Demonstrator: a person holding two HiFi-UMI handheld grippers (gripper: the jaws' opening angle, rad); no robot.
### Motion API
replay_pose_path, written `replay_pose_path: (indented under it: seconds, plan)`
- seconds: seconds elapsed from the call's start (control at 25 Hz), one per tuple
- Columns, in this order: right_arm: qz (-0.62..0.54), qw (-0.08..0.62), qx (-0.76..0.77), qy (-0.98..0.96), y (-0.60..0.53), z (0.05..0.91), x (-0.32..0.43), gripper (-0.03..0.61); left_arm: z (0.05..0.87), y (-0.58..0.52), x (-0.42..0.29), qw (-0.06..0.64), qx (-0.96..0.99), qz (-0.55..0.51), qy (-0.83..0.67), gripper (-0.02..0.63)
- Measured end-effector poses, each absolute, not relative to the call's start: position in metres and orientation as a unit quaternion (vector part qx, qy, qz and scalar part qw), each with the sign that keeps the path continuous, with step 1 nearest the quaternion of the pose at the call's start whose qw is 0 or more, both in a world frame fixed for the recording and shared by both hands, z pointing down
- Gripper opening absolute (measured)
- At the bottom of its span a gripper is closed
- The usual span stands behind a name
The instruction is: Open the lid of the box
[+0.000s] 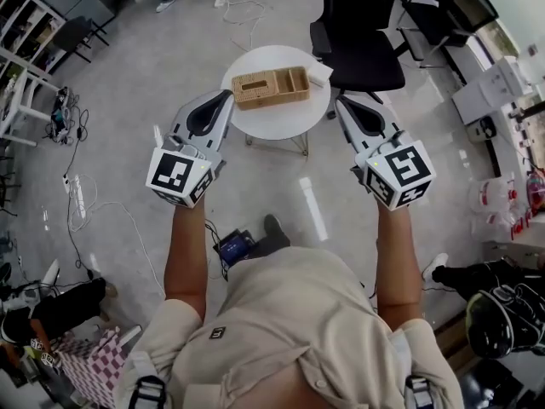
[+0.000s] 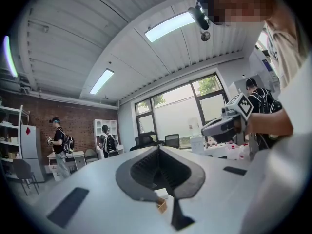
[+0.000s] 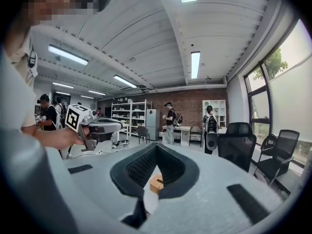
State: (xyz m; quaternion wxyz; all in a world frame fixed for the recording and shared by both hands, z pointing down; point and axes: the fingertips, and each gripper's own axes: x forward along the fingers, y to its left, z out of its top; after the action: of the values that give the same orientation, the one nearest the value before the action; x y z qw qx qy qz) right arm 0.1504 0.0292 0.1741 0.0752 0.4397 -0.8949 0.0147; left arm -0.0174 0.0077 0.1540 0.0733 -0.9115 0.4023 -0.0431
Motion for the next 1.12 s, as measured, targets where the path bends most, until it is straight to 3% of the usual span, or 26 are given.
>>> replay_pose_path:
  seconds: [0.56, 1.12]
  plan:
    - [0.017, 0.083, 0.434, -0.897, -0.066, 0.182, 0.062, -0.009, 0.167, -0.077, -0.097, 0.071, -0.916, -0.034, 0.392, 0.014]
    - [0.025, 0.089, 0.38, -0.92, -0.161, 0.212, 0.04, -0.009, 0.196, -0.137, -0.123, 0.067, -0.894, -0.07, 0.438, 0.014]
